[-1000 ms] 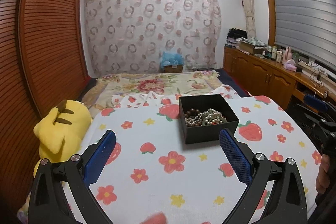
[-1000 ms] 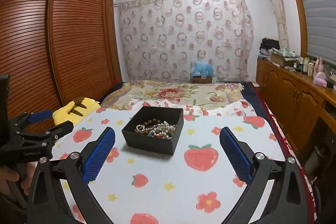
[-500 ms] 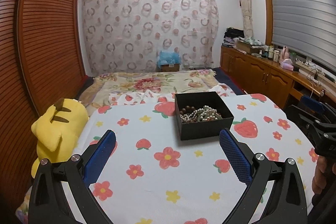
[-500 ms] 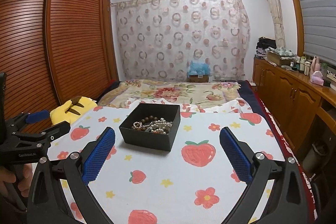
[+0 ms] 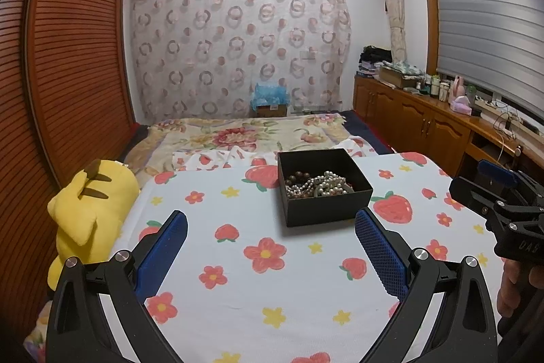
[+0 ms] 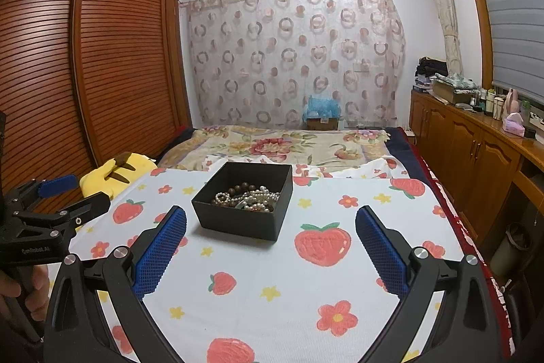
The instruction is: Organize jewelry
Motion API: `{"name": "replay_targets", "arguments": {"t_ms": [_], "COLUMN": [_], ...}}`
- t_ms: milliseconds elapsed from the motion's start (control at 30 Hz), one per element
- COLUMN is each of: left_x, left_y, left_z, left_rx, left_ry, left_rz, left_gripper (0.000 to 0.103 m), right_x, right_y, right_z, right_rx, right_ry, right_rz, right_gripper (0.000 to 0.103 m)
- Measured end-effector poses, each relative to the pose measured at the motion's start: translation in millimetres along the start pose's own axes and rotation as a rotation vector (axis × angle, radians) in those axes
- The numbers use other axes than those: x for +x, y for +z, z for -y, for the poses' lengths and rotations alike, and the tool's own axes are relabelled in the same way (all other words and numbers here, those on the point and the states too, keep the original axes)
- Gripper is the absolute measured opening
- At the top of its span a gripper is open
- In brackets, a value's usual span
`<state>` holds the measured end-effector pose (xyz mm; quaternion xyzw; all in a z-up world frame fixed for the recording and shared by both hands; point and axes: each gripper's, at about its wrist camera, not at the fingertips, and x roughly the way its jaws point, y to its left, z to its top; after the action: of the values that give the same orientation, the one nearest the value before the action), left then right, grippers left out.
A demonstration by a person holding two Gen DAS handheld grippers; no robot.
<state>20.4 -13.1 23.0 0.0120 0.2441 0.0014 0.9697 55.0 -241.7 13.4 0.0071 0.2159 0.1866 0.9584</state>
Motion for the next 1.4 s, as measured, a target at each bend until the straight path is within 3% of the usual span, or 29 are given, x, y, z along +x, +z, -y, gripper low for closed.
{"name": "replay_targets", "arguments": {"t_ms": [1400], "left_x": [-0.2], "left_y": [0.0], "left_z": [1.2], "left_rx": [0.002], "left_ry": [0.0], "left_rz": [0.004], "left_gripper": [0.095], "right_x": [2.4], "right_y": [-1.1], "right_z": [-3.5], "right_rx": [-0.003], "right_ry": [-0.001], "right_rz": [0.0], "right_gripper": [0.1]}}
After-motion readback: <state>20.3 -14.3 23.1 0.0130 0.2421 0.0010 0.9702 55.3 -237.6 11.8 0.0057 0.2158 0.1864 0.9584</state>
